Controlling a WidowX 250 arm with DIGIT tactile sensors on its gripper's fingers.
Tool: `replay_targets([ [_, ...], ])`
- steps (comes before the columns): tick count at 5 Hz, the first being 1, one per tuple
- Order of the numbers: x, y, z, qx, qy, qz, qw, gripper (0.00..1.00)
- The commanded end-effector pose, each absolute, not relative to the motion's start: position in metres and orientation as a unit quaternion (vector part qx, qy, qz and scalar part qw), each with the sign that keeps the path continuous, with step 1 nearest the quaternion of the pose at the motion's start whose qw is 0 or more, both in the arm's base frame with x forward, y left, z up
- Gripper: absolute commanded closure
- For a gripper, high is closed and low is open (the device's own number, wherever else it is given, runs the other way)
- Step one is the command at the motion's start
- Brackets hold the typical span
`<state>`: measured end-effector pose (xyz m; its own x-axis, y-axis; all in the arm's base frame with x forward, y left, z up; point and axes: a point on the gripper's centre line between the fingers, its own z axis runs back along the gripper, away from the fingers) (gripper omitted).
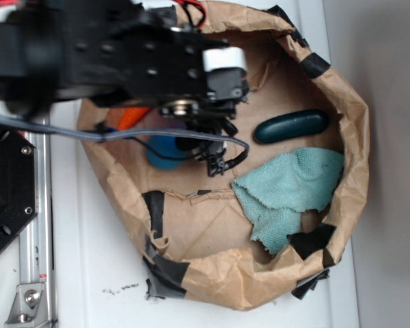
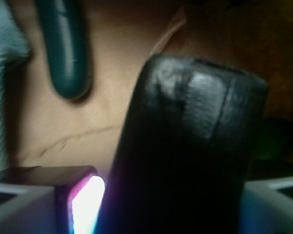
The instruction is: Grab the black box.
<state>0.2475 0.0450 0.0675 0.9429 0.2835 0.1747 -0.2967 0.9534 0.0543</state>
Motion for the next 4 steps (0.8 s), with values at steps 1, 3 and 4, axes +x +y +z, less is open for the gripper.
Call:
replay_targets([
  [1,0.243,0.056,0.098,0.043,-0.127,0.146,0.98,1.0],
  [3,0.262,0.023,0.142,0.01,-0.067,0.011,0.998,1.0],
  [4,0.266,0.018,0.147,0.006,-0.039,-0.003,0.999,1.0],
])
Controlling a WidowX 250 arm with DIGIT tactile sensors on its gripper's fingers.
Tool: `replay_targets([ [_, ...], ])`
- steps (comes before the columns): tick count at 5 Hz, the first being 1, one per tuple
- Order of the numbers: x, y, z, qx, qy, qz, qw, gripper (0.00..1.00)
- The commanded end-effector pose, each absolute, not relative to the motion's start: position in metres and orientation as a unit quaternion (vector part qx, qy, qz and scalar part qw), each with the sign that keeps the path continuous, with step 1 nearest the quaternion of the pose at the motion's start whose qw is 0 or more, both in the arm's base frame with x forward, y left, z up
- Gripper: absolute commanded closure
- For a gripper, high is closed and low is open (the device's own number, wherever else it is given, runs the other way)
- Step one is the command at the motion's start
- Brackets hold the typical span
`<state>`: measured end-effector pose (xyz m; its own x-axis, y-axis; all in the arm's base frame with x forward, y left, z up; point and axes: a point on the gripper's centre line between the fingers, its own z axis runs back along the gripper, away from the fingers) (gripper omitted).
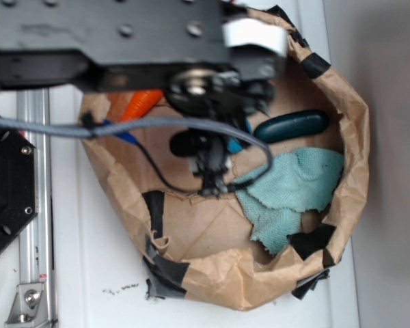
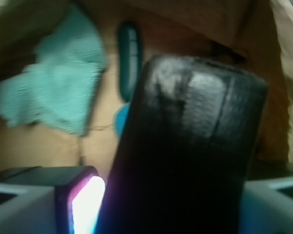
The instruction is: Grab the black box.
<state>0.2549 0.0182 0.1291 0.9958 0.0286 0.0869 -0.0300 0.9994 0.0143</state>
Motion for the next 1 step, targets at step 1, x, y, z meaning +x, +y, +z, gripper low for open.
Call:
replay_targets([
  [1,0.2627,0.016,0.1384,0.025,-0.038,-0.01,0.999,1.0],
])
